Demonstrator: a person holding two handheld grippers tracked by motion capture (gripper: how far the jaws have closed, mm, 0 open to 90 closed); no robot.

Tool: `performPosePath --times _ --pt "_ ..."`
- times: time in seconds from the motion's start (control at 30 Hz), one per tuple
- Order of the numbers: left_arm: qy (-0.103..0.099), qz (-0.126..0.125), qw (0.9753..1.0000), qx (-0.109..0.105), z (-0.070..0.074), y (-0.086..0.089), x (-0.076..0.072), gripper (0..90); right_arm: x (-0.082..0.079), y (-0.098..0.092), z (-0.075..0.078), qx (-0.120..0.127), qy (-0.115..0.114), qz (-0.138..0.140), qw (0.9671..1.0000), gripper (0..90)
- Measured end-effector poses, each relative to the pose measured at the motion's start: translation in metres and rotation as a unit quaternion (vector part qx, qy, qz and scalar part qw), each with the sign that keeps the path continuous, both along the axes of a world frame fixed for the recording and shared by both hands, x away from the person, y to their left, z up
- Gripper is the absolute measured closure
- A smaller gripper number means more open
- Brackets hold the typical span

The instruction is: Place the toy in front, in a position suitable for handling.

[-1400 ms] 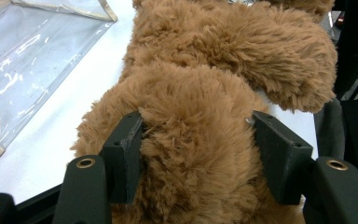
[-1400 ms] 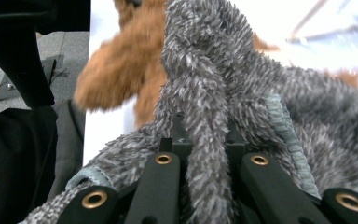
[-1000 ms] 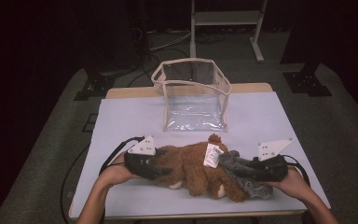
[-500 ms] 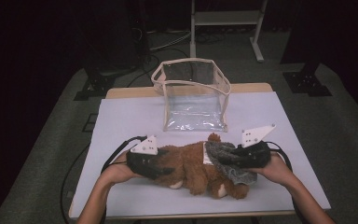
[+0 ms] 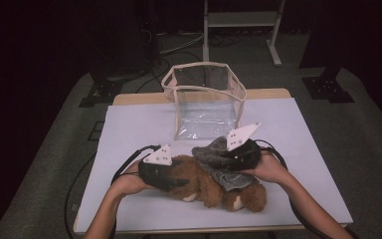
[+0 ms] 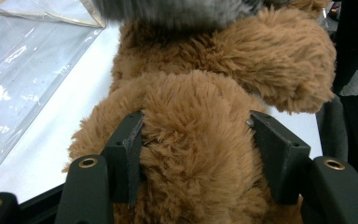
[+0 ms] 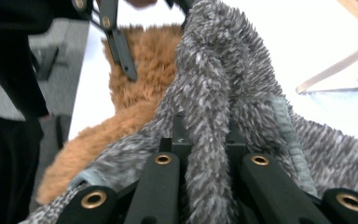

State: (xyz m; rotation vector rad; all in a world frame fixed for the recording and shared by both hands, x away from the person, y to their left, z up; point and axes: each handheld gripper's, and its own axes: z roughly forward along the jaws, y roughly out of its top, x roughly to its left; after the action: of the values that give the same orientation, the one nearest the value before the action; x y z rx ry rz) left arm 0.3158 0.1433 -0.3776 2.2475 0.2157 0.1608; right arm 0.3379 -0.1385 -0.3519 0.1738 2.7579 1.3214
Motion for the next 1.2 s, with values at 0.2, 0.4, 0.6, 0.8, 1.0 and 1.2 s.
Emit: performPosePath --times 0.2,0.4,0.6,0.8,1.0,1.2 --pt "0.001 0.011 0.9998 -0.018 0.005 0.008 -0.002 36.0 -0.001 -0.012 -0.012 -0.007 0.018 -0.003 0.9998 81.3" --pt "0.005 0.035 0.9991 -0.024 0.017 0.031 -0.002 31.6 -0.002 -0.024 -0.017 0.003 0.021 -0.015 0.9997 81.4" --pt "0.019 0.039 0.999 0.003 0.0 0.026 0.001 33.8 -0.002 -0.037 -0.021 0.007 0.033 -0.022 0.9992 81.5" --pt "0.015 0.028 0.9995 0.004 -0.006 0.017 0.003 39.2 -0.006 -0.042 -0.019 0.004 0.039 -0.02 0.999 81.3" --pt "0.007 0.018 0.9998 0.002 -0.007 0.003 0.006 40.5 -0.003 -0.034 -0.003 0.004 0.03 -0.011 0.9995 81.3" --pt "-0.004 0.006 0.9999 0.01 -0.005 -0.011 0.008 40.3 0.009 -0.009 0.004 -0.004 0.019 -0.006 0.9998 81.2"
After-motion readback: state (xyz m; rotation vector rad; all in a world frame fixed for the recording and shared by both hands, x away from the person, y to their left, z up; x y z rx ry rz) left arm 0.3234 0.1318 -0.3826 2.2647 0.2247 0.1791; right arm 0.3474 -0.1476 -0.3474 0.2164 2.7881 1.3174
